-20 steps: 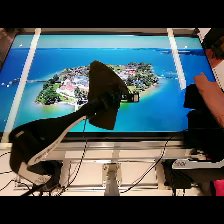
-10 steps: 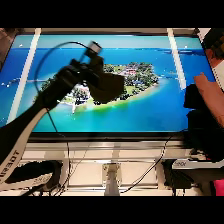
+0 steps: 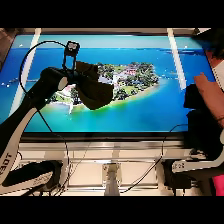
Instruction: Fold the clothes and pants, and hang the long-sleeved shirts on hangers.
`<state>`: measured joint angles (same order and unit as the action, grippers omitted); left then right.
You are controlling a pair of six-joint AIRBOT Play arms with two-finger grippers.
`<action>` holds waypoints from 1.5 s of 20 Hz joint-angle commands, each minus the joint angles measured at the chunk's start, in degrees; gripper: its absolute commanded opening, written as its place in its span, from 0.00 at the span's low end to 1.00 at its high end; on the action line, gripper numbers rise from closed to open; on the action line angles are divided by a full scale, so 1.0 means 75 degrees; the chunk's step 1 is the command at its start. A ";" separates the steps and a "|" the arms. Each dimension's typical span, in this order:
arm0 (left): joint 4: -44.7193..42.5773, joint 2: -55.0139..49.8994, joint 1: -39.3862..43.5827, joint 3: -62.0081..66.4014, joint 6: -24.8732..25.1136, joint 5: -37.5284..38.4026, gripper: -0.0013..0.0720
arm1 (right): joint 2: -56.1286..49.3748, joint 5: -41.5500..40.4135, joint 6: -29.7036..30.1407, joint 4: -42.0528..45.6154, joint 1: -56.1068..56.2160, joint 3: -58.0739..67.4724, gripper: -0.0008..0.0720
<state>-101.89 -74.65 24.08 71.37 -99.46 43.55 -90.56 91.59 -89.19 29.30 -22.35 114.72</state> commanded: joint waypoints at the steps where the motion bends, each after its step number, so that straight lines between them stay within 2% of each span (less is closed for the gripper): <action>1: 0.0475 0.0102 -0.0006 -0.0017 0.0586 0.0087 0.07 | -0.0807 0.0726 -0.0035 0.0743 0.1367 -0.0003 0.03; 3: 0.0481 0.0093 0.0020 -0.0017 0.0583 0.0300 0.07 | -0.1495 0.0781 0.0315 0.1172 0.2177 -0.0003 0.03; 5: 0.0484 0.0093 0.0029 -0.0017 0.0583 0.0312 0.07 | -0.2124 0.0364 0.1105 0.1950 0.2949 -0.0003 0.09; 7: 0.0484 0.0093 0.0032 -0.0017 0.0583 0.0315 0.07 | -0.2725 -0.0335 0.1891 0.2279 0.3602 -0.0003 0.49; 10: 0.0484 0.0093 0.0047 -0.0017 0.0583 0.0315 0.07 | -0.3424 -0.1125 0.3617 0.2273 0.4389 -0.0003 0.55; 13: 0.0481 0.0093 0.0047 -0.0017 0.0589 0.0315 0.07 | -0.3789 -0.1486 0.4042 0.2139 0.4905 -0.0003 0.55; 14: 0.0484 0.0093 0.0047 -0.0017 0.0589 0.0315 0.07 | -0.3841 -0.1594 0.4077 0.2136 0.5015 -0.0003 0.68; 15: 0.0484 0.0093 0.0047 -0.0017 0.0609 0.0315 0.07 | -0.3856 -0.1705 0.4406 0.2130 0.5106 -0.0003 0.72; 18: 0.0560 0.0096 0.0111 -0.0017 0.1029 0.0312 0.07 | -0.3850 -0.1990 0.6408 0.2151 0.5409 0.0006 0.74; 20: 0.0740 0.0096 0.0178 -0.0017 0.1358 0.0315 0.07 | -0.3850 -0.2209 0.7481 0.2247 0.5642 0.0003 0.74; 21: 0.0807 0.0096 0.0221 -0.0017 0.1475 0.0315 0.07 | -0.3850 -0.2387 0.7717 0.2416 0.5761 0.0003 0.74; 27: 0.0874 0.0093 0.0259 -0.0017 0.1527 0.0312 0.07 | -0.3853 -0.2226 0.7764 0.2547 0.6187 -0.0003 0.72; 28: 0.0874 0.0093 0.0259 -0.0017 0.1527 0.0312 0.07 | -0.3853 -0.2087 0.7729 0.2550 0.6202 -0.0003 0.63; 29: 0.0868 0.0093 0.0259 -0.0017 0.1527 0.0315 0.07 | -0.3853 -0.1856 0.7472 0.2556 0.6199 -0.0003 0.29; 30: 0.0790 0.0093 0.0251 -0.0017 0.1524 0.0318 0.07 | -0.3847 -0.1664 0.7329 0.2605 0.6184 0.0000 0.04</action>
<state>-95.48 -73.97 25.98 71.26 -88.29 45.93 -119.42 75.83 -32.64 48.18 23.55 114.69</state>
